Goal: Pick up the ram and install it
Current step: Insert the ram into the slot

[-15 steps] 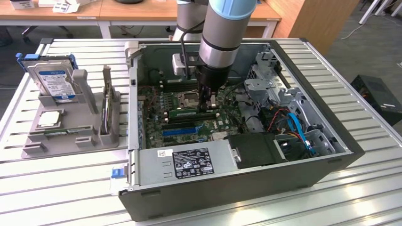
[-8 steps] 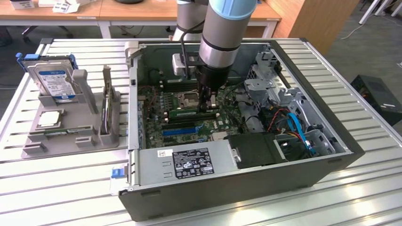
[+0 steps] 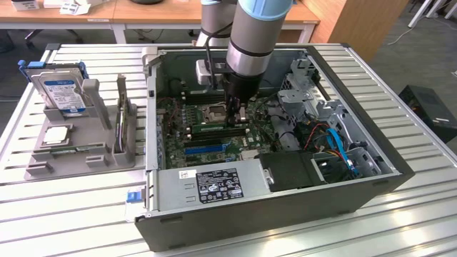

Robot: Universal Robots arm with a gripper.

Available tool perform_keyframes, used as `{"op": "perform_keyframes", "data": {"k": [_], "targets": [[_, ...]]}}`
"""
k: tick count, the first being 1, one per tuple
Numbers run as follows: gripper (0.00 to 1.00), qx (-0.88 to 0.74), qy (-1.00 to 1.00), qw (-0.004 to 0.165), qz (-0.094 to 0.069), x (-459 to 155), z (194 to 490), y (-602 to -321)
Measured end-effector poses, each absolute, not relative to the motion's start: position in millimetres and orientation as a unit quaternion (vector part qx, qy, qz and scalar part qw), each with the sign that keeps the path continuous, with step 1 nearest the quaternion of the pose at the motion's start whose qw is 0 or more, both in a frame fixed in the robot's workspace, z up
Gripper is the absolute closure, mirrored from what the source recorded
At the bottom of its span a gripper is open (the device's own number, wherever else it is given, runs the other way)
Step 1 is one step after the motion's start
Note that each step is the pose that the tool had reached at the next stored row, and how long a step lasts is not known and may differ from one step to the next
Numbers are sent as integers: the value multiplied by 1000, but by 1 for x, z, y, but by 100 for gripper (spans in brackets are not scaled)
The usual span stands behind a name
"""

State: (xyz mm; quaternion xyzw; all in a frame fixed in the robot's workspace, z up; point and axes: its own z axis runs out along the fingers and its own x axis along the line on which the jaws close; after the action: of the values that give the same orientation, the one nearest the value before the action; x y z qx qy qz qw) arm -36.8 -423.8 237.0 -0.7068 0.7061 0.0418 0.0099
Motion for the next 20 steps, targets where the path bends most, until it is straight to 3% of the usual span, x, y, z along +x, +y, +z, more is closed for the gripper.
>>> {"op": "perform_keyframes", "data": {"k": [7, 20], "targets": [[88, -707, 707, -7, 25, -37, 242, -424], [88, -707, 707, -15, 17, -37, 243, -418]]}}
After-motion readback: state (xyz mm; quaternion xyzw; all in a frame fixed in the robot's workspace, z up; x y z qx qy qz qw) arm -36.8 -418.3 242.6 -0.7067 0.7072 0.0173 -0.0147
